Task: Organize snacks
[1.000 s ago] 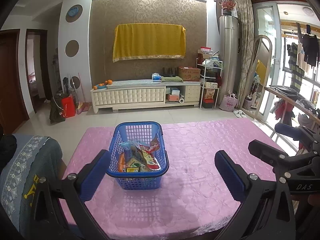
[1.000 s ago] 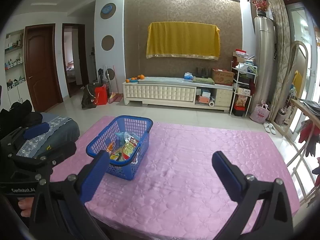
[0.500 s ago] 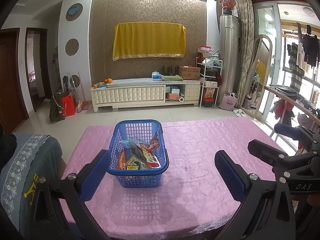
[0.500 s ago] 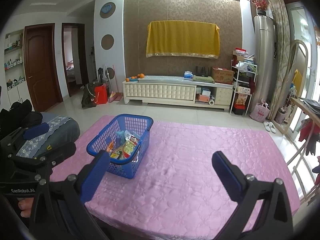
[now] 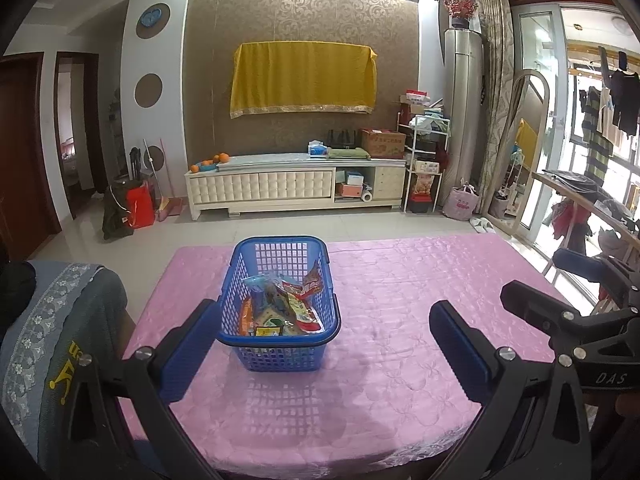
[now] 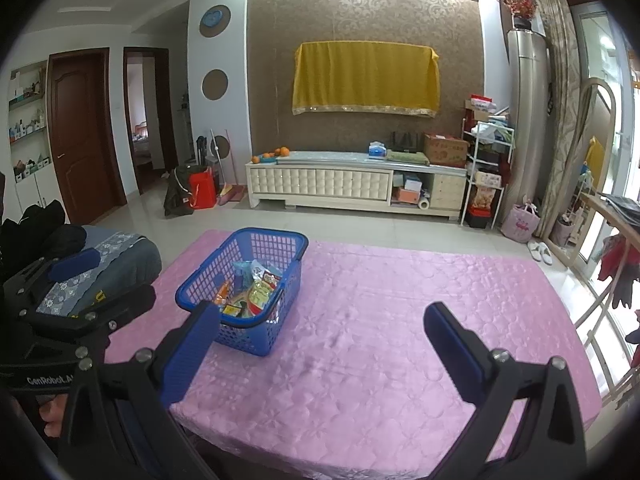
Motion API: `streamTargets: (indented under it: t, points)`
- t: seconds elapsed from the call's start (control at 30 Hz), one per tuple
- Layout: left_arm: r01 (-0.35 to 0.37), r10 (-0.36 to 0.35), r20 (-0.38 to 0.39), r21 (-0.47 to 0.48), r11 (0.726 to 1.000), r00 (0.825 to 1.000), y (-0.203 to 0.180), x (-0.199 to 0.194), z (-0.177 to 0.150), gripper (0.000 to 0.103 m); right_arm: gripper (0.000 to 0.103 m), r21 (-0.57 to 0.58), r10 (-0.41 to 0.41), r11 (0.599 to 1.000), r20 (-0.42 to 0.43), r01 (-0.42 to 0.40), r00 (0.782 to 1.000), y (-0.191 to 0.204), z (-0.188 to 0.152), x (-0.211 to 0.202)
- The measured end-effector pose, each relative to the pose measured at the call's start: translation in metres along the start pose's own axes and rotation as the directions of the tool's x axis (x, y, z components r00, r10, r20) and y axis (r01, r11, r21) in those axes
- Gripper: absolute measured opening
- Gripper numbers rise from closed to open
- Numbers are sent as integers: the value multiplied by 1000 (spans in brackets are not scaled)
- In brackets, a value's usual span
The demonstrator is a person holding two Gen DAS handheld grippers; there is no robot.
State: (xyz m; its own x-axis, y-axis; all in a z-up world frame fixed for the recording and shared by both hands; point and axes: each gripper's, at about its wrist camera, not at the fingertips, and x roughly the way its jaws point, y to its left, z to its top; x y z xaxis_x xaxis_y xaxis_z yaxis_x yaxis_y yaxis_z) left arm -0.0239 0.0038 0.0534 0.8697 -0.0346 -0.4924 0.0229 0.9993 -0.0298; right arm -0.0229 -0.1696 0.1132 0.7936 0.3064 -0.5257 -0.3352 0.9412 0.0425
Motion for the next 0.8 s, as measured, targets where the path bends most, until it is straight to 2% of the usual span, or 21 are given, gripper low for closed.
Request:
streamTargets:
  t: [0.8]
  points:
    - [6,-7,-3,-10,1000,1000,-1,-1,0,103,103,2,-8,1000,-1,8,1000,2,0,0]
